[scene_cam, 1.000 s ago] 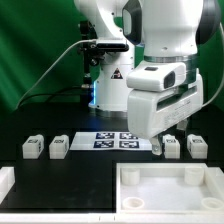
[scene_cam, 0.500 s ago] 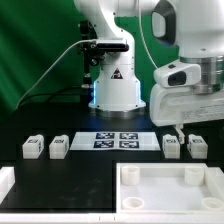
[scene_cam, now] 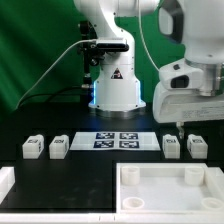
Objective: Assemble one leg
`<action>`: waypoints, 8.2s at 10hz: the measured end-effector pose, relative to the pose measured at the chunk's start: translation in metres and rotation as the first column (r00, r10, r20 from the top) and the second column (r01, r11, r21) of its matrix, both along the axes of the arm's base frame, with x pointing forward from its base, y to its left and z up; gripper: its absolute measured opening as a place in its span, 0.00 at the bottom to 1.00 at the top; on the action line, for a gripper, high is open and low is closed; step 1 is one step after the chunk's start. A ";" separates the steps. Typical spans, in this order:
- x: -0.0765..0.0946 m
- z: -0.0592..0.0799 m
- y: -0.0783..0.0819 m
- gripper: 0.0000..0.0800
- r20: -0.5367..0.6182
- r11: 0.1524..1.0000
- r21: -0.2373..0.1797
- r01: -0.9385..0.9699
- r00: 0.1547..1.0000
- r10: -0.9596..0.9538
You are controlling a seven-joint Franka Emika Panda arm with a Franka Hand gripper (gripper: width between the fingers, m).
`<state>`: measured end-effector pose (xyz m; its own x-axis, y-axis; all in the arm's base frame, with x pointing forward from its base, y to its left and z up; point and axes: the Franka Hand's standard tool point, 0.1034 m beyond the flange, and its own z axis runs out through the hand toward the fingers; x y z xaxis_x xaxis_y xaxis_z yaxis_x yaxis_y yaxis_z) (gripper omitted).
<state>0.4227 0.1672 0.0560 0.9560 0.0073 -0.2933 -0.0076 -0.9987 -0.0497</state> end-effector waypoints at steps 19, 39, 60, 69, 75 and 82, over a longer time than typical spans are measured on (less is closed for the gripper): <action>-0.038 -0.043 0.006 0.78 -0.573 0.999 -0.035 0.026 0.819 -0.042; 0.076 0.096 -0.020 0.37 0.186 0.999 0.041 0.007 0.982 -0.014; 0.194 0.047 -0.060 0.37 0.777 0.999 0.021 -0.026 0.630 0.000; 0.194 0.036 -0.045 0.37 0.802 0.999 0.018 -0.046 0.597 0.013; 0.185 0.036 -0.048 0.37 0.792 0.998 -0.001 -0.068 0.609 0.042; 0.184 0.023 -0.049 0.37 0.780 0.999 0.001 -0.045 0.625 0.027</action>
Offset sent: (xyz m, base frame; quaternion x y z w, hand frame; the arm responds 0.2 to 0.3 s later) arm 0.0000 0.0000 0.0000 0.0000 -0.2667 0.0000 0.9638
